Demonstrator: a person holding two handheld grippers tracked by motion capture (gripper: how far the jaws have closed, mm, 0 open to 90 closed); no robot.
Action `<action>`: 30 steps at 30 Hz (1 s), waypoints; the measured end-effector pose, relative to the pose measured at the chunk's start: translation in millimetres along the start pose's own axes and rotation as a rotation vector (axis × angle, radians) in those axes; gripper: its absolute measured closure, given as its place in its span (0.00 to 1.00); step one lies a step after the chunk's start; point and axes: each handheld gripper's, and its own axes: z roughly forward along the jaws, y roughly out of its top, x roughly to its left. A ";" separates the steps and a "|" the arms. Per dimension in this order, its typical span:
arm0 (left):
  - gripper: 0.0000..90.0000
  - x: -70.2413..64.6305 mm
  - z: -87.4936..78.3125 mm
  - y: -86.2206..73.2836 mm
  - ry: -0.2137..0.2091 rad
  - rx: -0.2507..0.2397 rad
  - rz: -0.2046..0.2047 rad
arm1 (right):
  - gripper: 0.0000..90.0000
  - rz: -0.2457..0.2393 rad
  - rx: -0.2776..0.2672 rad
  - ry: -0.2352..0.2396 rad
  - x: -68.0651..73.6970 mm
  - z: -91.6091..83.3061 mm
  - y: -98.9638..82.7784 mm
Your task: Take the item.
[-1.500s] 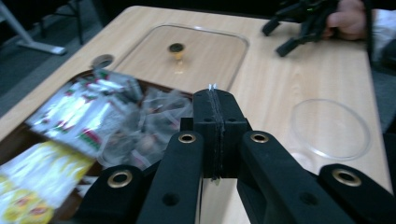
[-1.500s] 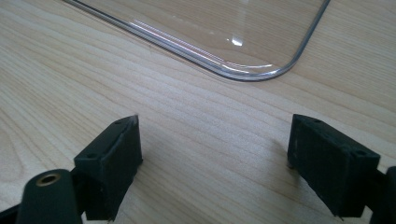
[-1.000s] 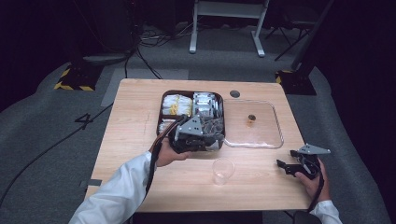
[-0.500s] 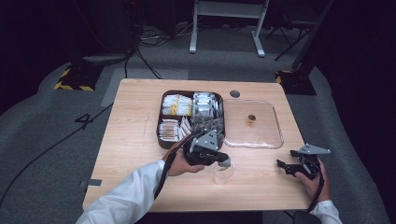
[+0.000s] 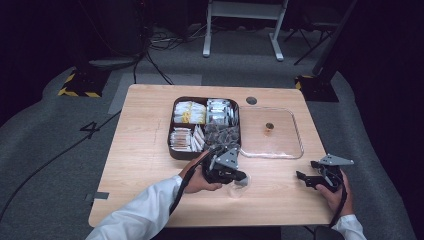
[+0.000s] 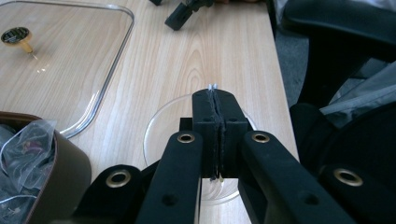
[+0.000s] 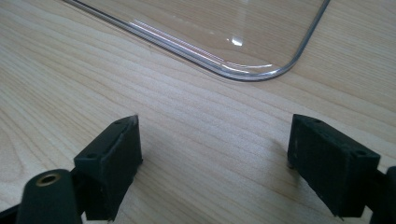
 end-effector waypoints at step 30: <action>0.81 4.7 0.0 -5.2 0.019 -0.002 -0.036 | 0.20 -0.001 0.000 0.000 0.1 0.0 0.0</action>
